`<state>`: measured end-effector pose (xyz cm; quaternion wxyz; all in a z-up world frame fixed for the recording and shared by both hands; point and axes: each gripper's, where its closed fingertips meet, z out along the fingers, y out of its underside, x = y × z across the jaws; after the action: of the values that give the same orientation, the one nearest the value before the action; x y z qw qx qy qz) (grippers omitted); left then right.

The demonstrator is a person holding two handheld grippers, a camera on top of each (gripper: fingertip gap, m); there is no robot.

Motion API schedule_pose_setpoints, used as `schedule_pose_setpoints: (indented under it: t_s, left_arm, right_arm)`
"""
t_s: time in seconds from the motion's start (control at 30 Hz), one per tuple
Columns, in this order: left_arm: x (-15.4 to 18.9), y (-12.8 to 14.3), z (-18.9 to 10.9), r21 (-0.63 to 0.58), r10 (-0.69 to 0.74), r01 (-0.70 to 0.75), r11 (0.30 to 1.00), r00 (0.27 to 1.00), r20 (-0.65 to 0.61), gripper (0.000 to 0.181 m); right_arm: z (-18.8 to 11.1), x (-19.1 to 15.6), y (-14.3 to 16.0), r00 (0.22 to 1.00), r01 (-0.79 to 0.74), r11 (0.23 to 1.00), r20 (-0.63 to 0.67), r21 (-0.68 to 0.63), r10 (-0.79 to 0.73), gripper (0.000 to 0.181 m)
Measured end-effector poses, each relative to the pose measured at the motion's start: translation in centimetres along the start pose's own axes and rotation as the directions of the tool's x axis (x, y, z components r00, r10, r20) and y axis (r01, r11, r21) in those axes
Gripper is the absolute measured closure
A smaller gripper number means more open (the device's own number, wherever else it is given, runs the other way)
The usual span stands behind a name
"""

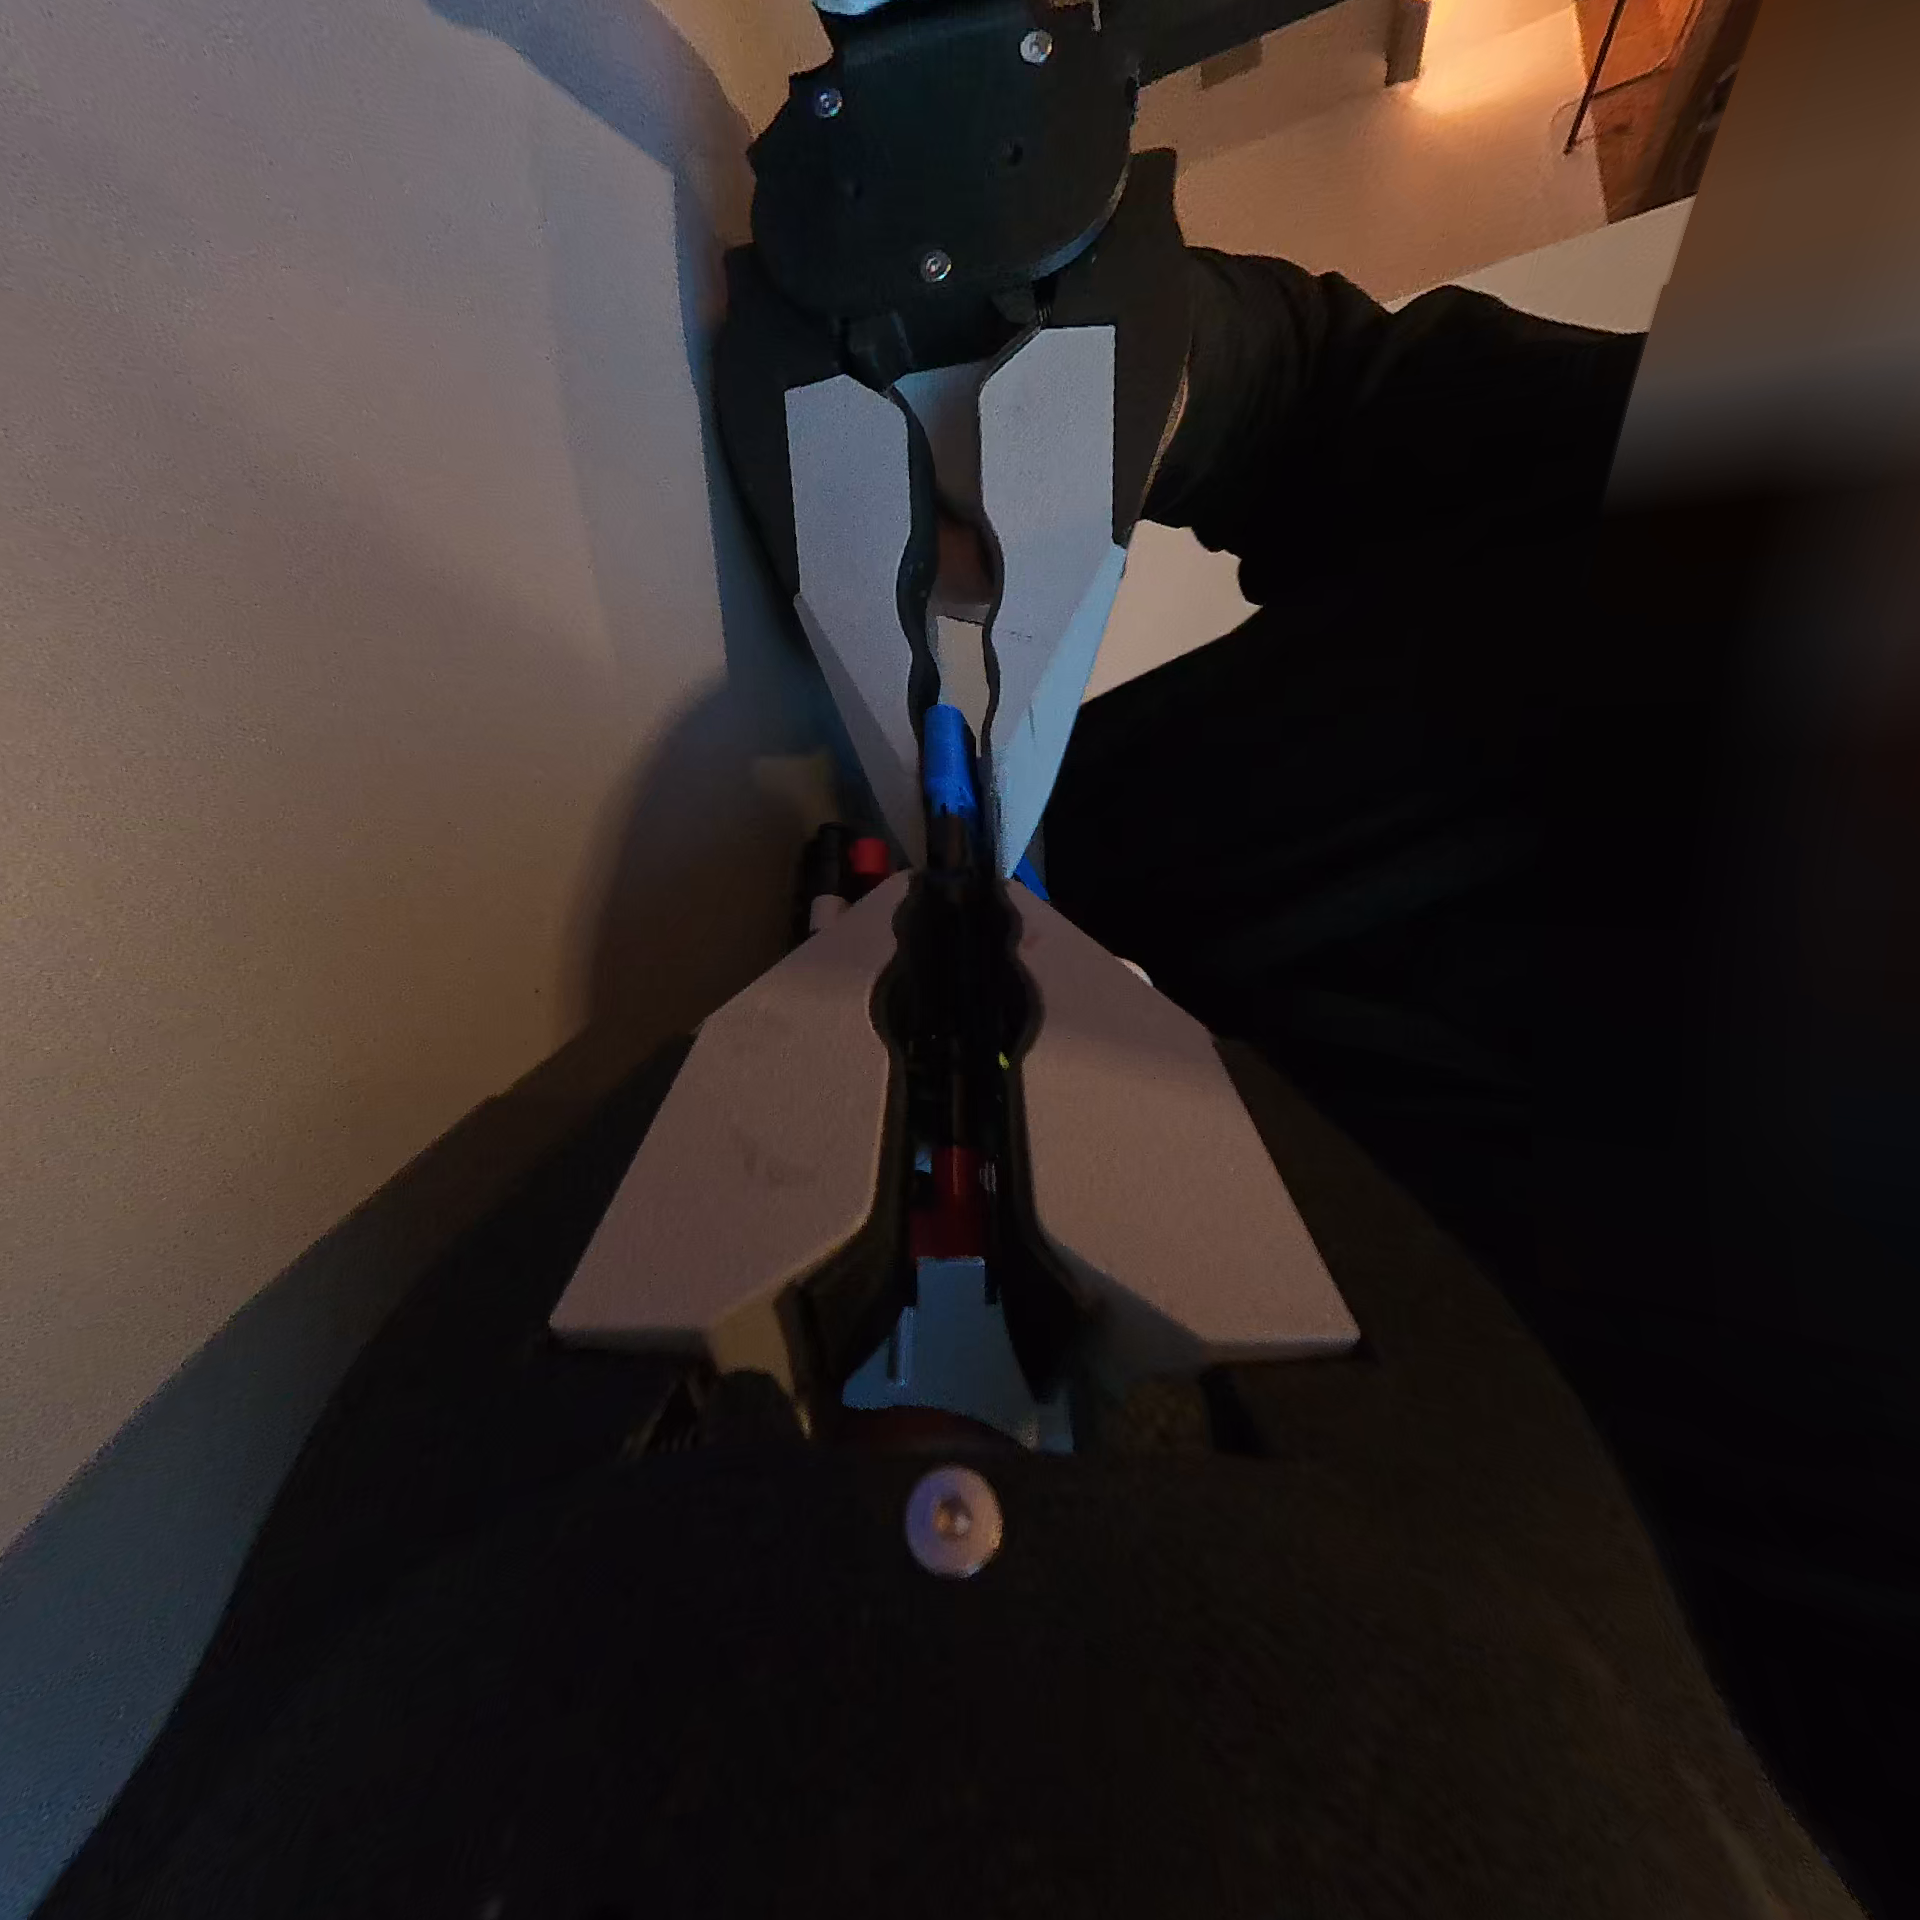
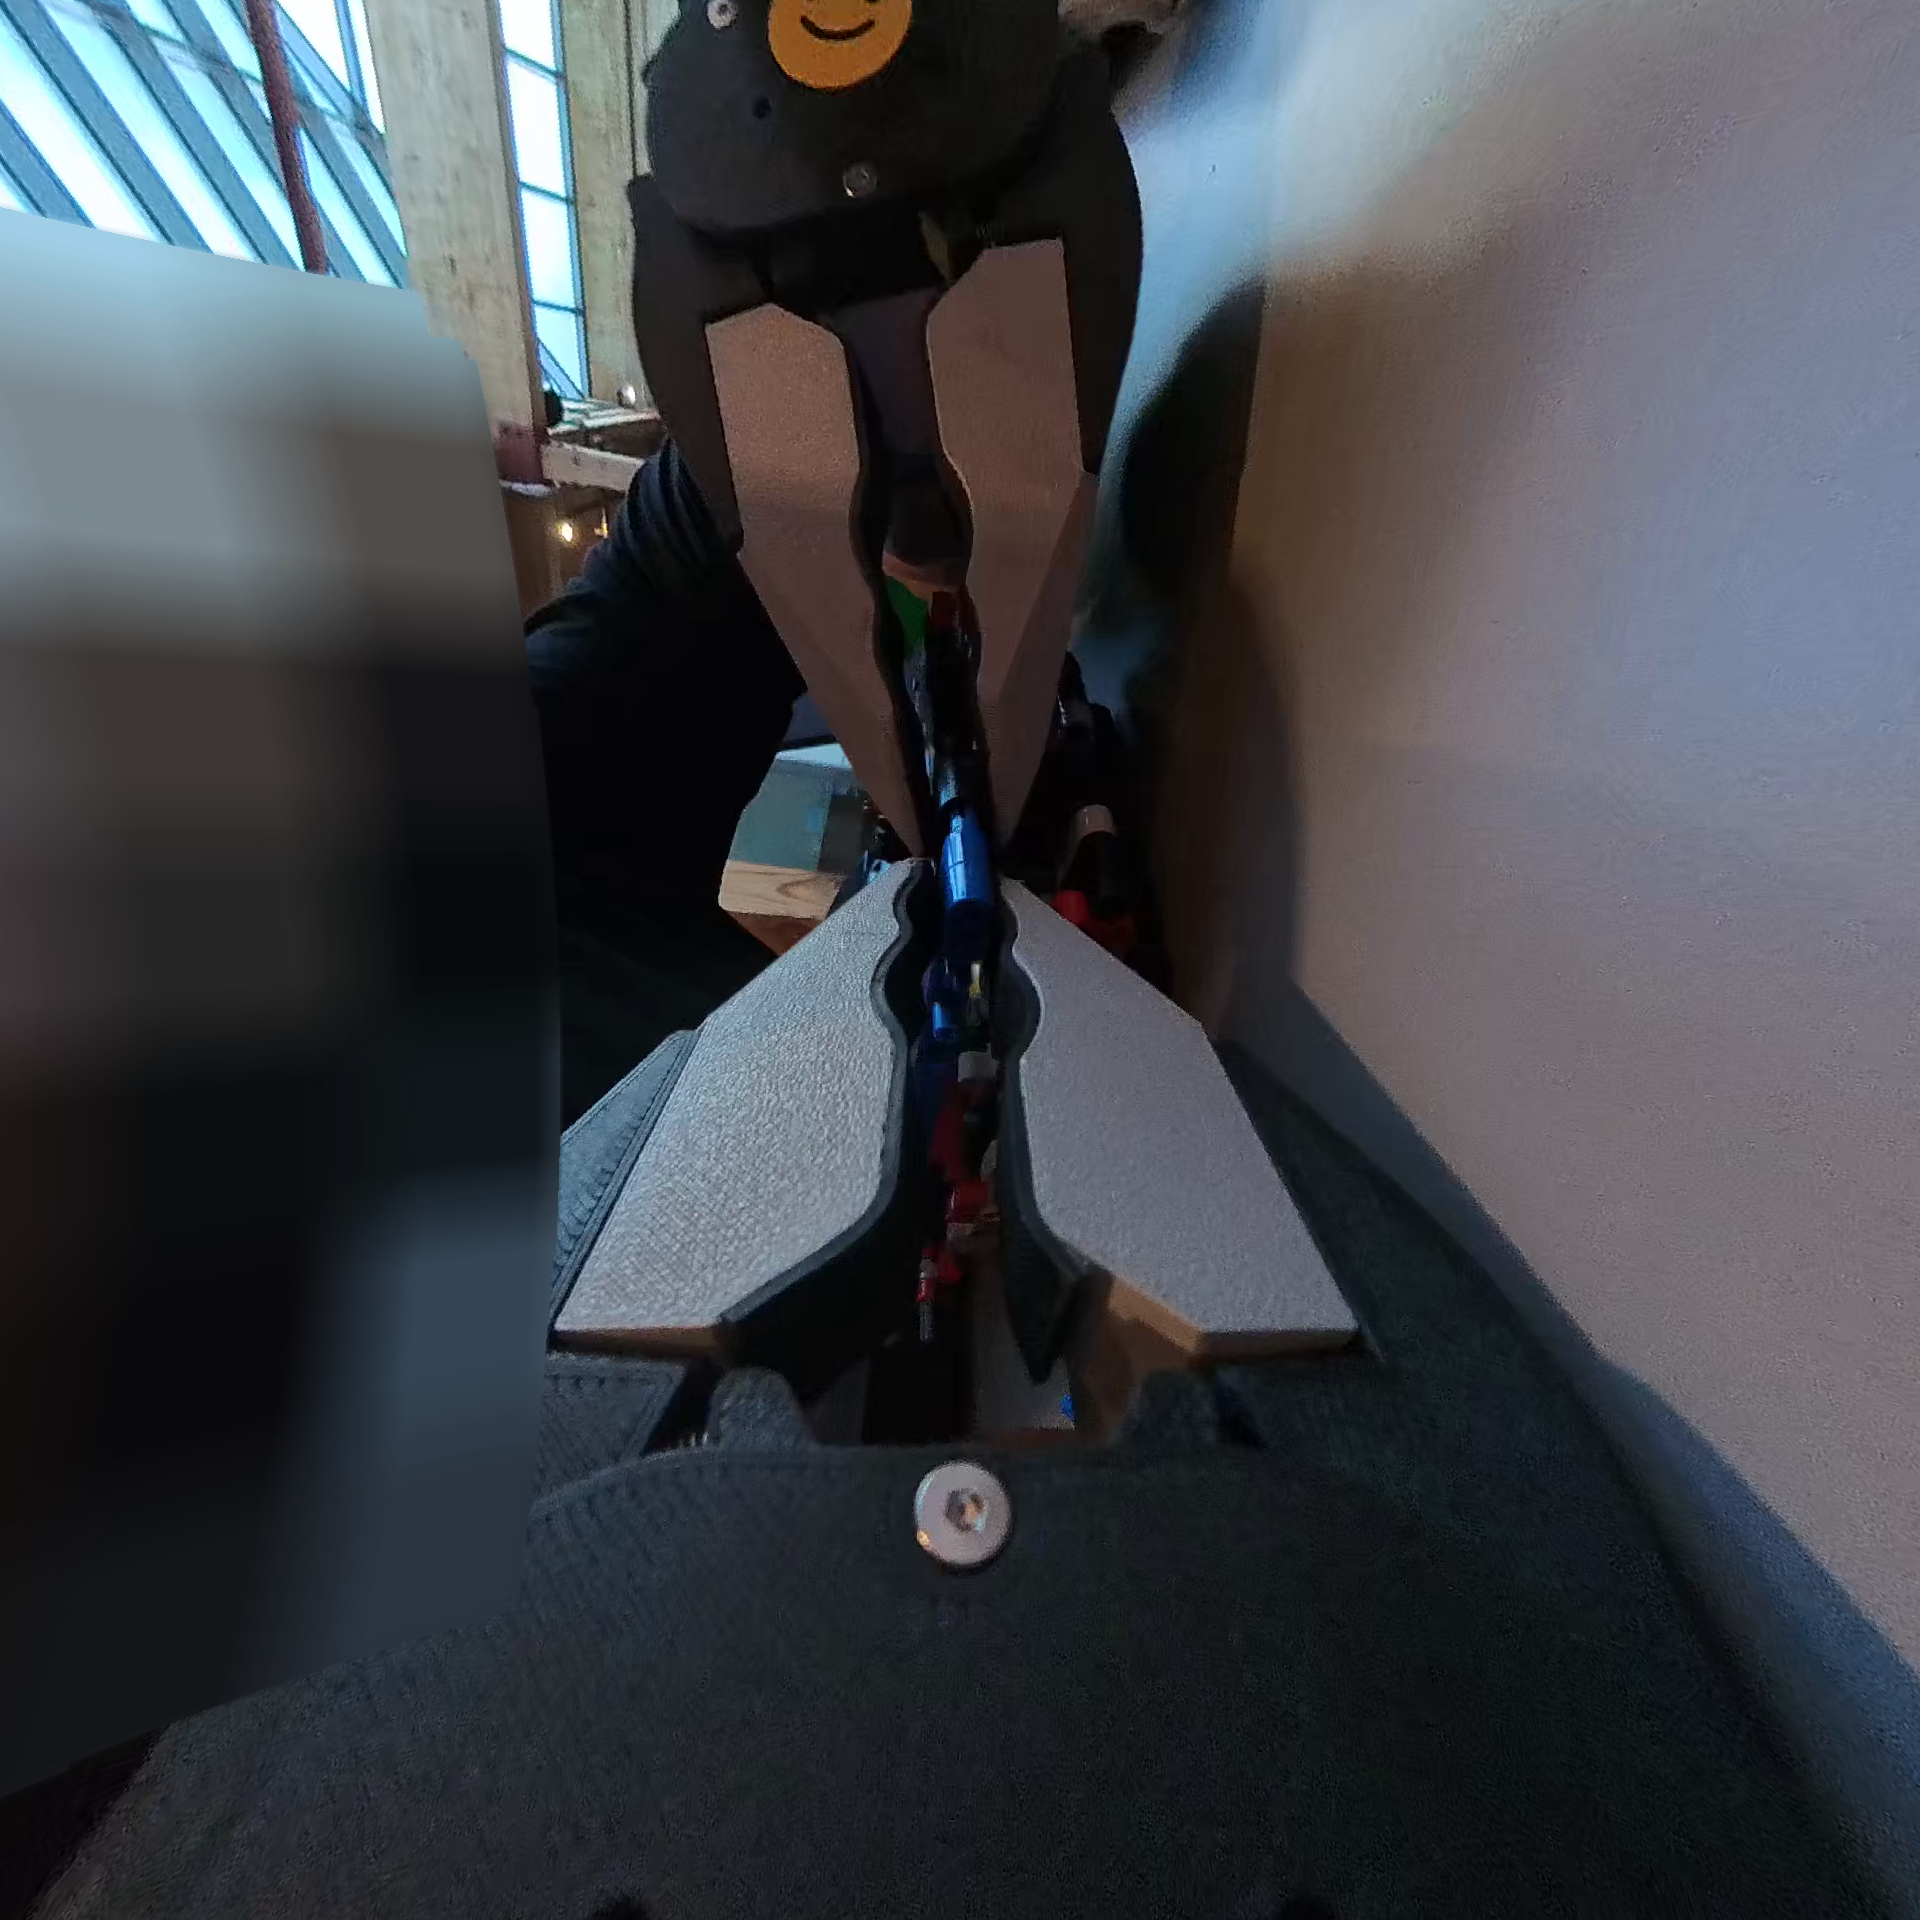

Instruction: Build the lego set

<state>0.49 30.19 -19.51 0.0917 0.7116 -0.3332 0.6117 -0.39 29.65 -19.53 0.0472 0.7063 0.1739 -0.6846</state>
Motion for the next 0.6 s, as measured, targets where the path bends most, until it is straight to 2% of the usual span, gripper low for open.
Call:
schedule_pose_setpoints:
  t_s: [0.03,0.1,0.17,0.3,0.37,0.6]
  left_arm:
    - [0.0,0.0,0.0,0.004,0.012,-0.012,1.0,1.0,0.004,0.172]
    - [0.0,0.0,-0.2,0.01,0.005,-0.005,1.0,1.0,-0.008,0.171]
    - [0.0,0.0,-0.2,0.01,0.003,-0.003,1.0,1.0,-0.021,0.171]
    - [0.1,0.0,-0.2,0.0,0.01,-0.01,1.0,1.0,-0.021,0.171]
    - [0.1,-0.1,-0.2,0.005,0.01,-0.01,1.0,1.0,-0.023,0.171]
    - [0.0,-0.4,-0.4,0.028,-0.009,0.01,1.0,0.999,-0.032,0.171]
  right_arm:
    - [-0.1,0.0,0.1,1.0,0.007,1.0,-0.001,-0.001,-0.007,0.174]
    - [-0.5,-0.5,0.1,0.999,0.02,1.0,0.028,-0.001,-0.02,0.166]
    - [-1.0,-0.3,-0.4,0.998,0.056,0.998,-0.003,0.042,-0.056,0.158]
    - [-1.3,-0.1,-0.8,0.996,0.083,0.994,-0.04,0.078,-0.08,0.163]
    - [-1.4,-0.1,-0.9,0.995,0.089,0.992,-0.046,0.088,-0.085,0.174]
    - [-1.4,-0.2,-1.2,0.992,0.114,0.987,-0.063,0.117,-0.107,0.175]
